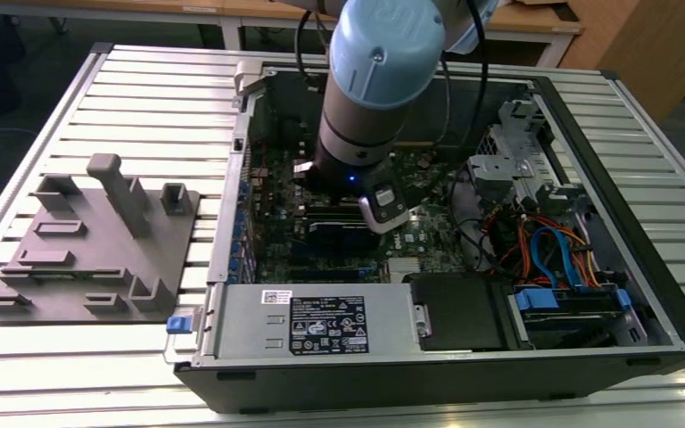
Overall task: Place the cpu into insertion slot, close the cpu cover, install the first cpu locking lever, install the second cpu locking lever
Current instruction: 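Install the second cpu locking lever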
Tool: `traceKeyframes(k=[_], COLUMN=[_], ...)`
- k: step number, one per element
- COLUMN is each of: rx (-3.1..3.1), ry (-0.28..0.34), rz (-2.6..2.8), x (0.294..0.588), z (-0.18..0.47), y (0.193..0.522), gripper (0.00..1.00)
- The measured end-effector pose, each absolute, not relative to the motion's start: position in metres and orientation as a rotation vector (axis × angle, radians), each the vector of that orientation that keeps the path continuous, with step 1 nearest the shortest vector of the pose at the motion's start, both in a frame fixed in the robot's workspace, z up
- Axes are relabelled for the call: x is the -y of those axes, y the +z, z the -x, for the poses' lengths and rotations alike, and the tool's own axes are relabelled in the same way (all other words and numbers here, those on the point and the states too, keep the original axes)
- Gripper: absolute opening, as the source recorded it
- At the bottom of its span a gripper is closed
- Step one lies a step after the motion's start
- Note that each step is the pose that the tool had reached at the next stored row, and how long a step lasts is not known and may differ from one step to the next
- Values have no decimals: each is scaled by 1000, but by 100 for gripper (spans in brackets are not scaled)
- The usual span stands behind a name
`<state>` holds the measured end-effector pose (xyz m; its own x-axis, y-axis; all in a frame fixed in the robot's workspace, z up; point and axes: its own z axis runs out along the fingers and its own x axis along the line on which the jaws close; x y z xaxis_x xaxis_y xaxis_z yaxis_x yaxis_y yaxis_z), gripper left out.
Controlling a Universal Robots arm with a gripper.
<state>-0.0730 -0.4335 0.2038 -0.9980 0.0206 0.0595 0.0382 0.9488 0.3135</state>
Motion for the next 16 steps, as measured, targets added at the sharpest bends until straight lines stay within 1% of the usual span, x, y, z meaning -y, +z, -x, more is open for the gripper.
traceKeyframes(k=[6, 16], rx=[3040, 3039], ry=[-527, -529], rz=[40, 40], x=[433, 434], z=[76, 76], y=[198, 196], gripper=[10, 10])
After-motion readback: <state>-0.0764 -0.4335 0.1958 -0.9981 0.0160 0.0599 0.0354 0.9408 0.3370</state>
